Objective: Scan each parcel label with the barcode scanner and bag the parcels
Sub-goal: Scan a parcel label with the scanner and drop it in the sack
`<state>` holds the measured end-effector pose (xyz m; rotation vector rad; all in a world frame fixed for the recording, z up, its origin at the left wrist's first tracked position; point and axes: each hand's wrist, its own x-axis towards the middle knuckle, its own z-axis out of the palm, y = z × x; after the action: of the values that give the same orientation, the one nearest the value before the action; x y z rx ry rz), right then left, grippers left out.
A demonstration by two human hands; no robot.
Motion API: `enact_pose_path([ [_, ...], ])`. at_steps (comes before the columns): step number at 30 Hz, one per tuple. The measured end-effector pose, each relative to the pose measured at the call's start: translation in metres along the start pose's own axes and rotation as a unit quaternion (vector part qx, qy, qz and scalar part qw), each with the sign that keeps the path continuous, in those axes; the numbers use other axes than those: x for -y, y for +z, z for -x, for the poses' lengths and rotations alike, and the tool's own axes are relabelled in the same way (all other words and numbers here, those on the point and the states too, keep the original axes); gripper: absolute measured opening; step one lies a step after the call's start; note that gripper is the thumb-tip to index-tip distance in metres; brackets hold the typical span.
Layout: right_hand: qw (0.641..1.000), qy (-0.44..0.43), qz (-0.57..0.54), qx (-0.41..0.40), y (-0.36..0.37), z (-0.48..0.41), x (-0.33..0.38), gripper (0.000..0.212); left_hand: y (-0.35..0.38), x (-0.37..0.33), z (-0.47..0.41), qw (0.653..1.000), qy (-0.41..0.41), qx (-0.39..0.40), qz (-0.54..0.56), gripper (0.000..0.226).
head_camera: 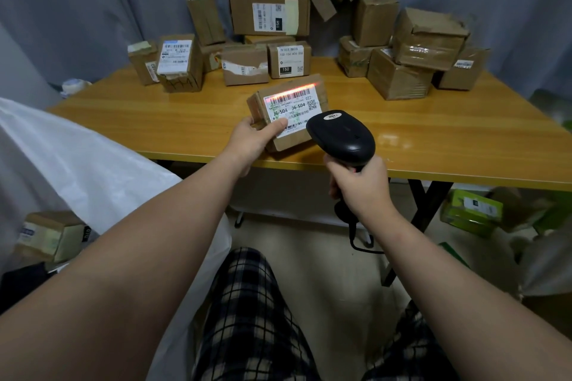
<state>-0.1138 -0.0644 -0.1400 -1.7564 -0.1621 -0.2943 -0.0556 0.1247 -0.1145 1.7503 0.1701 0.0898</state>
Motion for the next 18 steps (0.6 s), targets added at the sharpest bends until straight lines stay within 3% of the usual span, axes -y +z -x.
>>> enact_pose_path([
  [4,1.0,0.009,-0.011,-0.001,0.0,0.001,0.0,0.016,0.0,-0.001,0.001,1.0,-0.008,-0.002,-0.003,0.06],
  [9,1.0,0.009,-0.028,0.004,-0.001,0.004,-0.001,0.02,0.0,-0.003,0.002,1.0,-0.008,0.0,-0.006,0.044],
  [15,0.999,0.009,-0.031,0.005,0.0,0.01,-0.001,0.027,0.002,-0.005,0.005,1.0,-0.005,-0.012,-0.011,0.053],
  [18,0.999,0.009,-0.039,0.006,0.001,0.014,-0.003,0.018,0.001,-0.004,0.004,1.0,-0.011,-0.01,-0.007,0.057],
])
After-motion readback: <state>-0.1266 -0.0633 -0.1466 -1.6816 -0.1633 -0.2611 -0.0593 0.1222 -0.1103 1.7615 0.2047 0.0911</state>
